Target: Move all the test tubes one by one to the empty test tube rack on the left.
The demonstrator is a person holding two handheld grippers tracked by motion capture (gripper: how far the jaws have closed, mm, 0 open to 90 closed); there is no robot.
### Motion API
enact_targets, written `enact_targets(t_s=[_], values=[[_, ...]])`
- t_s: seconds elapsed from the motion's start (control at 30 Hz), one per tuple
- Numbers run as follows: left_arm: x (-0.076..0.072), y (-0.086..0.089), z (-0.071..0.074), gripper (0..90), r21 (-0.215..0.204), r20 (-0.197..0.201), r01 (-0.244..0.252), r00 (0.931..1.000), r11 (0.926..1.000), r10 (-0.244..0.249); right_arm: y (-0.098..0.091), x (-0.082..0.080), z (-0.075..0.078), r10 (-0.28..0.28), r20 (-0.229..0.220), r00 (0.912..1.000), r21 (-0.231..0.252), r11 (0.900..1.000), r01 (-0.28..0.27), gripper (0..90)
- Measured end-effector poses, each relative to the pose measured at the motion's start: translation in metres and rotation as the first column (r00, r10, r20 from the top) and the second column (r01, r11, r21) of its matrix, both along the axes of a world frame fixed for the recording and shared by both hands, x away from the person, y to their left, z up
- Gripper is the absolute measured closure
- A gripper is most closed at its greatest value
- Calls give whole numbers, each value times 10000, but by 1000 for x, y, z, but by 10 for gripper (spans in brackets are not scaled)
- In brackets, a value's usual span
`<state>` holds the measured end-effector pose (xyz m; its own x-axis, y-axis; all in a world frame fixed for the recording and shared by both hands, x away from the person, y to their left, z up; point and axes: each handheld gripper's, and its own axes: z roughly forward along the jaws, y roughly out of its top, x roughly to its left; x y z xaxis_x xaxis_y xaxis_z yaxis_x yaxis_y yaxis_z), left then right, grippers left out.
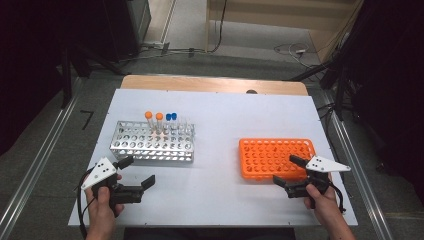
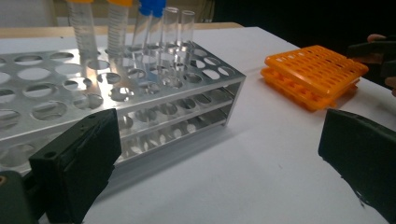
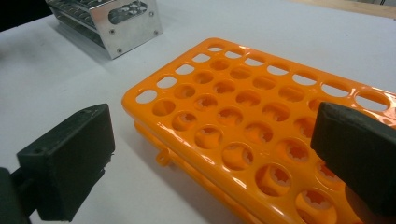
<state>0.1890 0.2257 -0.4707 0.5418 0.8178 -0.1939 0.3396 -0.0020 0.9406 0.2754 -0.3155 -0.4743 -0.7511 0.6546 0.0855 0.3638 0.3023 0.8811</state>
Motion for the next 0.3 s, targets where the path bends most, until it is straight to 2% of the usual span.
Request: enact_targets(t_s=[0.1, 0.3], values=[[0, 3, 0, 0, -43, 138, -161, 9998, 9999, 161, -4, 2, -1, -106, 15, 9999, 63, 9999, 106, 0], [4, 4, -4, 0, 18, 15, -144, 9999, 9999, 144, -3, 3, -2, -87, 8, 10000, -30, 10000, 87, 0]])
